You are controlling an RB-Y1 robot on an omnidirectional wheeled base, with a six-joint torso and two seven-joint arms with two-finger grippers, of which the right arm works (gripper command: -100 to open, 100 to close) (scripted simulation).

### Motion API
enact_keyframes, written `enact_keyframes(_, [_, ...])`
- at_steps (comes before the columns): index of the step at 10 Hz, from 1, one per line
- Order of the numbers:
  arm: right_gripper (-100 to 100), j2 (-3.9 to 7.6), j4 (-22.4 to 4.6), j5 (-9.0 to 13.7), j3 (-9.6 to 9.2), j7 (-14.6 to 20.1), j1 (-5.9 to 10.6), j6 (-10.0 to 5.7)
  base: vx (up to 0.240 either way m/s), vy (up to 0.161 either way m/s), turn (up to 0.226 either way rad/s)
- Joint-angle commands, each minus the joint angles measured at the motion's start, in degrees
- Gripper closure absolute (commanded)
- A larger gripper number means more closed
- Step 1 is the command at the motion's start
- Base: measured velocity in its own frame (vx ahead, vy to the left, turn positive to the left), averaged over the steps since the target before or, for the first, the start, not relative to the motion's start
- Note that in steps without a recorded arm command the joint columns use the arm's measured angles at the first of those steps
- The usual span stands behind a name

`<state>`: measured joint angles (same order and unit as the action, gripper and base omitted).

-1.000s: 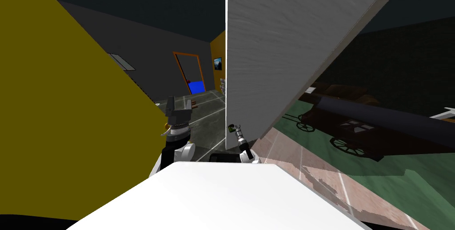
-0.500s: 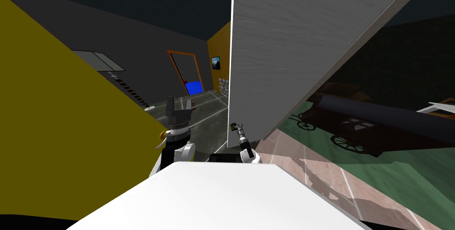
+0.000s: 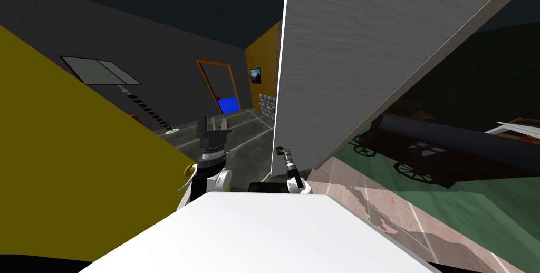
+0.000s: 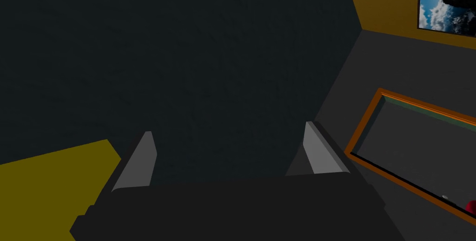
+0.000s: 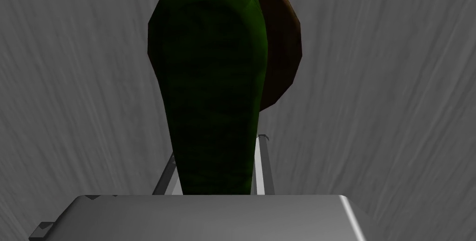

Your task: Push the door open

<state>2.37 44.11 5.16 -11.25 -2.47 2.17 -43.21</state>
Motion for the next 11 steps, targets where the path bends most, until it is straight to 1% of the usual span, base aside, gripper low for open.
enact_keyframes(1, [100,0.85,0.6,0.5,1.42,-0.5,0.53,0.13,0.205,0.065,-0.053])
enact_keyframes(4, [100,1.53,0.5,1.3,3.22,-1.3,0.62,0.04,0.196,0.083,-0.060])
enact_keyframes(6, [100,1.79,0.3,1.8,4.57,-1.8,0.69,-0.03,0.218,0.116,-0.074])
enact_keyframes(7, [100,1.86,0.3,2.1,5.26,-2.1,0.72,-0.06,0.189,0.106,-0.071])
enact_keyframes(8, [100,1.86,0.3,2.1,5.26,-2.1,0.72,-0.06,0.103,0.054,-0.050])
enact_keyframes(9, [100,1.84,0.2,2.5,6.34,-2.5,0.78,-0.12,0.122,0.059,-0.075])
enact_keyframes(11, [100,1.64,0.1,3.1,7.77,-3.1,0.85,-0.19,0.190,0.113,-0.081])
